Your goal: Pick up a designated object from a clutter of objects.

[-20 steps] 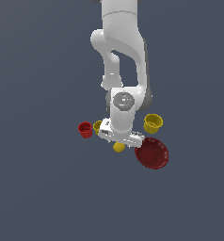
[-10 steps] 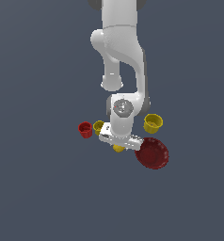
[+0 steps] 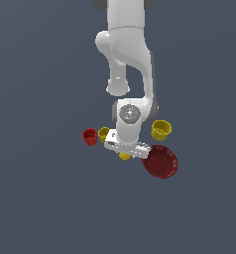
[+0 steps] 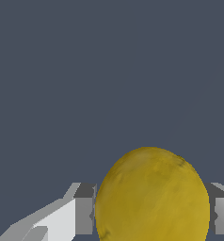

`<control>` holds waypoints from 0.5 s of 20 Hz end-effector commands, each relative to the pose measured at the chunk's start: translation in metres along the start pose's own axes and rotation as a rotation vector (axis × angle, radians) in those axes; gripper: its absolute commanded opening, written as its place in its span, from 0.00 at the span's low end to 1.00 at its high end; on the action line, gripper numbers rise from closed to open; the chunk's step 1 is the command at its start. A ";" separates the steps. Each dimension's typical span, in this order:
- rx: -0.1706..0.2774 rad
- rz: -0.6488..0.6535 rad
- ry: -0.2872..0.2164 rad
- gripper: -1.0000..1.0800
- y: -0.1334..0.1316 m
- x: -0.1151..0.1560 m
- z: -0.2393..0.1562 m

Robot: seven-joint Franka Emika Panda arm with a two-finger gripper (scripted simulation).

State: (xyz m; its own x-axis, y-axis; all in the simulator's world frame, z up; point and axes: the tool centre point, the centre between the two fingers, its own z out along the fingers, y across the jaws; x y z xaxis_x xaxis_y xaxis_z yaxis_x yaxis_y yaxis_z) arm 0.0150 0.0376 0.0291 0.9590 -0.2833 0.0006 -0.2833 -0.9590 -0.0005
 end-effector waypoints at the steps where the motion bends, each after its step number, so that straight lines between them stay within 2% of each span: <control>1: 0.000 0.000 0.000 0.00 0.000 0.000 0.000; 10: 0.000 0.000 0.000 0.00 0.005 0.003 -0.028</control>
State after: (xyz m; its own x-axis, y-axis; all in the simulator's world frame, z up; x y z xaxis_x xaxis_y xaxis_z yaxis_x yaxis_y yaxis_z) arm 0.0158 0.0336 0.0492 0.9591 -0.2832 -0.0012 -0.2832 -0.9591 0.0002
